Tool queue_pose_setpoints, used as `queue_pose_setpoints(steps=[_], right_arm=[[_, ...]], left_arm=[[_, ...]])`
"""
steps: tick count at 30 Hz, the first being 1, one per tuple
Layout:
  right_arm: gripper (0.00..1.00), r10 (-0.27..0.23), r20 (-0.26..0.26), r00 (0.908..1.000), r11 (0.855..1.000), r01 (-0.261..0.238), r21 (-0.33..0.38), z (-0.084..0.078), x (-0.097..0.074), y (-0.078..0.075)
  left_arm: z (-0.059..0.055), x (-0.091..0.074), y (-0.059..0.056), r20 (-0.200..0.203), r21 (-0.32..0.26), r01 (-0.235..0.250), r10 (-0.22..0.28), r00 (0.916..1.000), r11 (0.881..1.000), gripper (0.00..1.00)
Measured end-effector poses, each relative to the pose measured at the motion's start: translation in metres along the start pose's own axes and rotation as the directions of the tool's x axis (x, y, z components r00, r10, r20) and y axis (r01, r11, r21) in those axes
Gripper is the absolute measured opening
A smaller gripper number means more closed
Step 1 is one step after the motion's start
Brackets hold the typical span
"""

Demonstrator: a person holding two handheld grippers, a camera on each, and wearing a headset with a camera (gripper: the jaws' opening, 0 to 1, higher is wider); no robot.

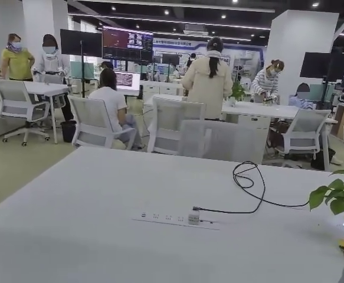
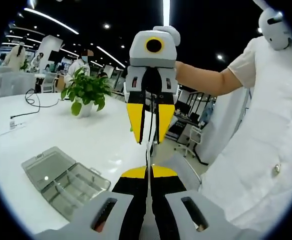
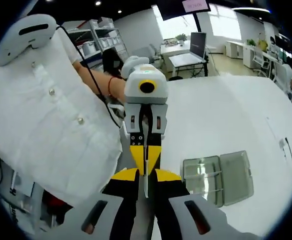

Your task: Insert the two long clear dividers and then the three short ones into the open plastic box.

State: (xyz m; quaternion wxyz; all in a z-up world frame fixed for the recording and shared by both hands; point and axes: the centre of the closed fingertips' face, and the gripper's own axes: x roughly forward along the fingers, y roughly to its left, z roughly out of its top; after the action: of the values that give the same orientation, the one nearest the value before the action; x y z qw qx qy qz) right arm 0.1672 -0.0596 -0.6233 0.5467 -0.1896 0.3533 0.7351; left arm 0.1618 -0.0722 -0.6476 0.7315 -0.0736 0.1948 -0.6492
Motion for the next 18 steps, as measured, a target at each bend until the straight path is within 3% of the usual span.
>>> queue_pose_setpoints(steps=[6,18], right_arm=[[0.09,0.033,-0.058,0.9978,0.999,-0.034,-0.024,-0.008,0.010,0.004],[0.03,0.056,-0.066,0.9962,0.998,-0.059,-0.032,-0.010,0.016,0.006]], left_arm=[[0.004,-0.003,-0.002,0.013,0.021,0.007,-0.007,0.9999,1.000,0.00],[0.002,-0.003,-0.004,0.021,0.032,0.013,-0.014,0.9997,0.999,0.00]])
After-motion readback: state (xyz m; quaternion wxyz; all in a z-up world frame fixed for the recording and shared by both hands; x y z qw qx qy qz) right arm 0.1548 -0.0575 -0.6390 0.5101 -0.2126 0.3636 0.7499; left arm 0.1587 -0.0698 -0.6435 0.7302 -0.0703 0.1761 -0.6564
